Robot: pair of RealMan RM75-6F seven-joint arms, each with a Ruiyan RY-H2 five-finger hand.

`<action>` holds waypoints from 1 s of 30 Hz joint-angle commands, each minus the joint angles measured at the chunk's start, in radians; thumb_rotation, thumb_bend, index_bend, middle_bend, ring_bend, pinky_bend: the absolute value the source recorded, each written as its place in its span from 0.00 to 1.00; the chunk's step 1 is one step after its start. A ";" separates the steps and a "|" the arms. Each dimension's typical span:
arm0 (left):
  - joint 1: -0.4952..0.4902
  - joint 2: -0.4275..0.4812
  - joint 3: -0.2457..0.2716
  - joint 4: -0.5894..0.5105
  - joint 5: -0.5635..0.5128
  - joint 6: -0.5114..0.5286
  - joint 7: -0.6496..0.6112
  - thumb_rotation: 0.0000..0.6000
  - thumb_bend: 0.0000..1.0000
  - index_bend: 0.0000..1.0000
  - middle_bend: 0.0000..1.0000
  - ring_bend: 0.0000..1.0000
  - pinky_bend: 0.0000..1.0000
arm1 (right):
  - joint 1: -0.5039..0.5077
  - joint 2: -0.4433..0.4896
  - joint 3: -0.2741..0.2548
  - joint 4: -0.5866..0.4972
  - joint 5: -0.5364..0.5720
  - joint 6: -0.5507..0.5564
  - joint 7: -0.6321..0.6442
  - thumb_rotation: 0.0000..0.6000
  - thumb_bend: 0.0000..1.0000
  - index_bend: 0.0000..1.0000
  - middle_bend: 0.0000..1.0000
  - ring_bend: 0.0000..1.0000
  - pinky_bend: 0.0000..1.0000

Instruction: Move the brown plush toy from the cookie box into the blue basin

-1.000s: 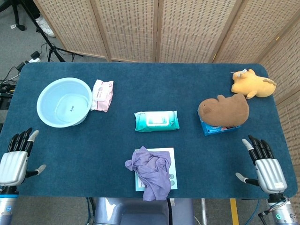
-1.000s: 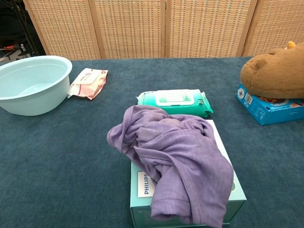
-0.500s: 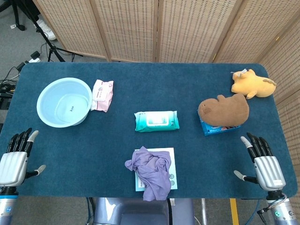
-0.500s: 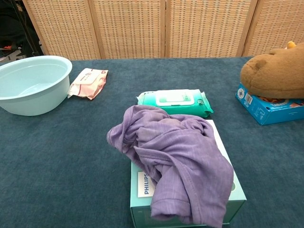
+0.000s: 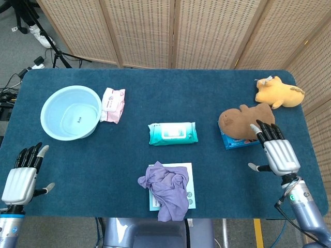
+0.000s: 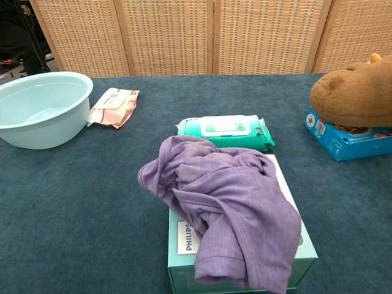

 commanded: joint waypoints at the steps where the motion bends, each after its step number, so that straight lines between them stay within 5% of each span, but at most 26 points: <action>1: -0.008 -0.008 0.002 0.007 -0.008 -0.019 0.007 1.00 0.00 0.00 0.00 0.00 0.00 | 0.110 -0.001 0.058 -0.013 0.149 -0.104 -0.112 1.00 0.00 0.00 0.00 0.00 0.00; 19: -0.038 -0.030 -0.006 0.035 -0.073 -0.082 0.021 1.00 0.00 0.00 0.00 0.00 0.00 | 0.343 -0.152 0.039 0.211 0.504 -0.264 -0.289 1.00 0.00 0.00 0.00 0.00 0.00; 30: -0.050 -0.039 0.000 0.033 -0.092 -0.103 0.040 1.00 0.00 0.00 0.00 0.00 0.00 | 0.417 -0.291 -0.009 0.428 0.561 -0.262 -0.322 1.00 0.00 0.00 0.00 0.00 0.00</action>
